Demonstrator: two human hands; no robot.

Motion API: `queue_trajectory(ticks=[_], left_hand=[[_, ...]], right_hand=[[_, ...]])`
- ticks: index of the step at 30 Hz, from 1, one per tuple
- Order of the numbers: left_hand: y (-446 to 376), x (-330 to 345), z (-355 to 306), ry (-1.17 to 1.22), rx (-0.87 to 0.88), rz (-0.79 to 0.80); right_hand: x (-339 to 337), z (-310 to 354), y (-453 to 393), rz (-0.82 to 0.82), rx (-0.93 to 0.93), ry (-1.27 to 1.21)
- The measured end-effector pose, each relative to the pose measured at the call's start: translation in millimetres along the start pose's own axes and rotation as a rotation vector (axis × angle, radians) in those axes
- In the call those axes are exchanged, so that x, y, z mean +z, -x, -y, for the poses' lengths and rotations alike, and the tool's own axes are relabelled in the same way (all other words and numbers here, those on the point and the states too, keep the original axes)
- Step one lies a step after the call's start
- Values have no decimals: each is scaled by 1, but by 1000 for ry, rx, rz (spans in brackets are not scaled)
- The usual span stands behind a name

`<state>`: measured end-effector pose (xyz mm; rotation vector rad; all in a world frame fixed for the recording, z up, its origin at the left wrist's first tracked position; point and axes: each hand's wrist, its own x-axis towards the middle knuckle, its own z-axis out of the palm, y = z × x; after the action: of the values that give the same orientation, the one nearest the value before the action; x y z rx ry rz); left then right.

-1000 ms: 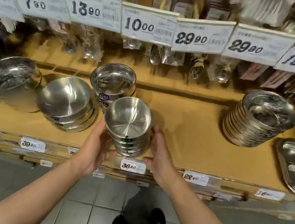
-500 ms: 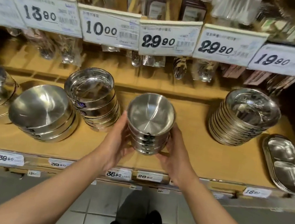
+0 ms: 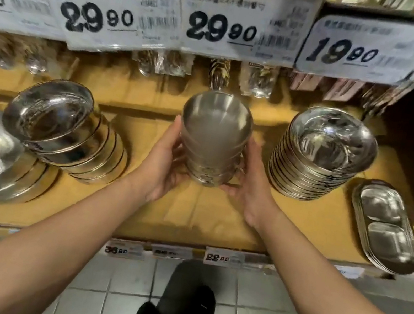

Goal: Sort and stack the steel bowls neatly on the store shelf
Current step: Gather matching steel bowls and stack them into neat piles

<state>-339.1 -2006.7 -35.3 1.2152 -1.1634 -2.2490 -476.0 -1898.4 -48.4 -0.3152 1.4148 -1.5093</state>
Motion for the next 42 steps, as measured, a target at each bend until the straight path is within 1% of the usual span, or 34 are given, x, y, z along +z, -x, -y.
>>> queue_trajectory(ticks=[7,10,15,19,24,27,31,33,37,42], left_hand=[[-6,-5,-9,-43,2,-38],[-7,-7,-10,-63,-20,-63],[-8,-6,-8,-76,-41,-71],[-6,-6,-7,-53,-47,-71],[-2,-2,-10,-49,-45,-88],[1,-1,-12,-55,-13,-125],[2,-5,-17,-78,120,-211],[2,-6,-21,-101,155,-226],[3,-3,-24,-149,159,-207],[2,0,-21,-166,155,-234]], right_hand=[[5,-2,-14,36,19,10],[8,-5,-16,54,-3,31],[13,-3,-18,51,16,37],[10,-6,-20,27,17,95],[13,-3,-15,33,65,67],[15,4,-9,40,34,141],[10,10,-7,-72,-48,201],[11,16,-5,-81,-68,206],[16,21,-3,-104,-49,303],[12,16,-5,-108,-19,309]])
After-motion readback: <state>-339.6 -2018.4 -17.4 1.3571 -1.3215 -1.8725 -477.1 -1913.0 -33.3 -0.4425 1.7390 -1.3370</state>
